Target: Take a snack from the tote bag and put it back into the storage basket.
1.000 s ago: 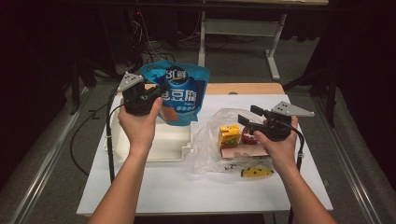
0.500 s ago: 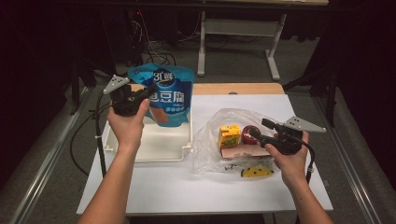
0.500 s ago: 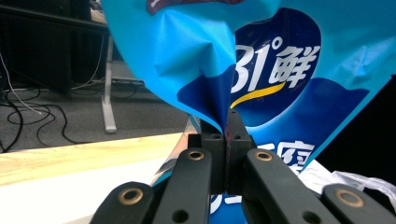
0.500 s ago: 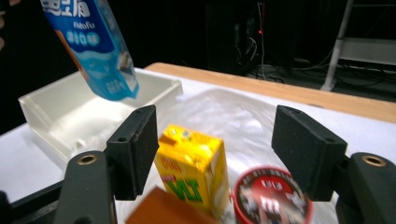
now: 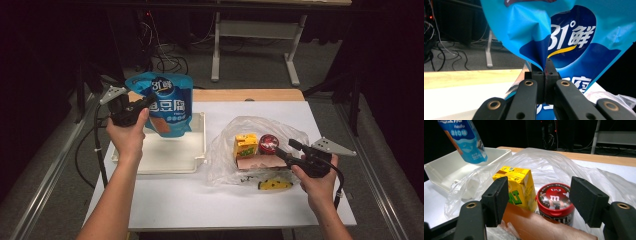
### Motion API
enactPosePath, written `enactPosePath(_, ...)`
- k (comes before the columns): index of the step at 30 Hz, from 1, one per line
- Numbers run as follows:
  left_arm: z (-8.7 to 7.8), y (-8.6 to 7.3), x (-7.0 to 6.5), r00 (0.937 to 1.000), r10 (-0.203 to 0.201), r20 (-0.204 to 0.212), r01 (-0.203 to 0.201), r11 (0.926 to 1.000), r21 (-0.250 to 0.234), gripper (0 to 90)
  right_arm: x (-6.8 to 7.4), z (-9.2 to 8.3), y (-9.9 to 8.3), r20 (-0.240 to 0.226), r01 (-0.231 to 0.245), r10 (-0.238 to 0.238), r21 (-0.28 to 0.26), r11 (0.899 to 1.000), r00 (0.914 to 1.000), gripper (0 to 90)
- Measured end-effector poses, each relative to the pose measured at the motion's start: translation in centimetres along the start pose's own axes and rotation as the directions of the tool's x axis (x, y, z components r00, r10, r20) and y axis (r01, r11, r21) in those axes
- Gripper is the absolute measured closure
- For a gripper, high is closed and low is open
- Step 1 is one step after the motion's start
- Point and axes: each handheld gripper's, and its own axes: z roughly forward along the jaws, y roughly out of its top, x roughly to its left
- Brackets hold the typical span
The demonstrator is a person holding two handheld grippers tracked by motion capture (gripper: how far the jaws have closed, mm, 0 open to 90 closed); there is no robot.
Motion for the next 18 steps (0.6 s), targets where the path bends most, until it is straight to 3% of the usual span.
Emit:
enactPosePath(2, 0.2, -0.4, 0.6, 0.9996, 0.006, -0.027, -0.006, 1.0000, 0.000, 90.0, 0.1, -0.1, -0.5, 0.013, 0.006, -0.006, 0.004, 1.000, 0.9999, 32.8)
enactPosePath(6, 0.4, -1.0, 1.6, 0.9991, 0.005, -0.042, -0.005, 1.0000, -0.002, 90.0, 0.1, -0.3, -1.1, 0.021, 0.035, -0.036, 0.028, 0.999, 0.9991, 33.3)
enactPosePath(14, 1.0, -1.9, 3.5, 0.9983, 0.010, -0.057, -0.011, 0.9999, -0.013, 90.0, -0.2, -0.2, -1.7, 0.025, 0.021, -0.022, 0.042, 0.999, 0.9994, 33.6)
enactPosePath(18, 1.0, -2.2, 4.7, 0.9976, 0.009, -0.069, -0.010, 0.9999, -0.013, 90.0, 0.0, 0.2, -1.9, 0.020, 0.036, -0.037, 0.060, 0.998, 0.9991, 33.7)
